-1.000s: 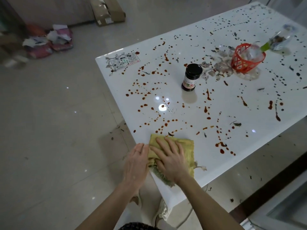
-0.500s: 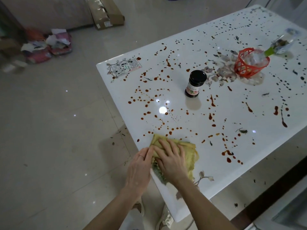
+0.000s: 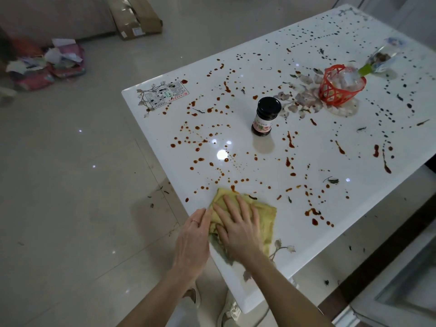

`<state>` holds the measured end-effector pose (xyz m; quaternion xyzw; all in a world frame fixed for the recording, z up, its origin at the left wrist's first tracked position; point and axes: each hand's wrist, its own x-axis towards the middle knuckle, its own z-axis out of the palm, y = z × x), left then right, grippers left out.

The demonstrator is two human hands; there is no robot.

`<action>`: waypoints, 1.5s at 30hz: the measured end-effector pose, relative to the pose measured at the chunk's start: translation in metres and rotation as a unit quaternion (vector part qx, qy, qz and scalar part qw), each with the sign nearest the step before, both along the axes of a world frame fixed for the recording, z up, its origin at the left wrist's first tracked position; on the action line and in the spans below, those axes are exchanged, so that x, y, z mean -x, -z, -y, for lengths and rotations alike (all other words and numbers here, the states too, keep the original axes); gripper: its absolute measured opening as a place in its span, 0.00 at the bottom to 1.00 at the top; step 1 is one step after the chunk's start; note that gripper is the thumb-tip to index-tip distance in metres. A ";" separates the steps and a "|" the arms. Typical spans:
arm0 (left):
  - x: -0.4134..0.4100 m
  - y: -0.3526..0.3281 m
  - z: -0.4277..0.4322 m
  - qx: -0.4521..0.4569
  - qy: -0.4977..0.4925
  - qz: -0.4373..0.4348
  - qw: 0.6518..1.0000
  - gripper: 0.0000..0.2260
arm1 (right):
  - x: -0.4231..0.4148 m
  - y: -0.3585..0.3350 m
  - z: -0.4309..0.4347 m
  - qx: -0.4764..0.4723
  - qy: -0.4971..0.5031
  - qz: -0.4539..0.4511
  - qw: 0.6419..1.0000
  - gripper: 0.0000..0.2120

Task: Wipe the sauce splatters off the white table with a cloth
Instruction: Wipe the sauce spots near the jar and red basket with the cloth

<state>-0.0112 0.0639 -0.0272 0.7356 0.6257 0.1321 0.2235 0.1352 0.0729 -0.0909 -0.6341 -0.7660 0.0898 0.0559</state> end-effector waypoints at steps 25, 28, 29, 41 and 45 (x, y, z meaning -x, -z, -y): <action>-0.001 0.004 0.019 0.020 0.028 -0.023 0.999 0.24 | -0.046 0.006 0.096 -0.011 0.069 0.034 0.997 0.31; -0.002 0.006 0.016 0.022 0.029 -0.012 0.999 0.25 | -0.055 0.003 0.070 -0.004 0.097 0.044 0.994 0.30; -0.003 0.008 0.016 0.022 0.030 -0.010 0.999 0.25 | -0.055 0.002 0.059 0.002 0.130 0.047 0.990 0.30; -0.035 -0.003 0.005 0.033 0.041 0.002 0.999 0.14 | -0.049 -0.004 0.063 -0.079 0.154 -0.078 0.982 0.24; -0.049 -0.005 -0.007 0.054 0.064 -0.020 0.996 0.09 | -0.049 0.002 0.066 -0.064 0.118 -0.026 0.991 0.30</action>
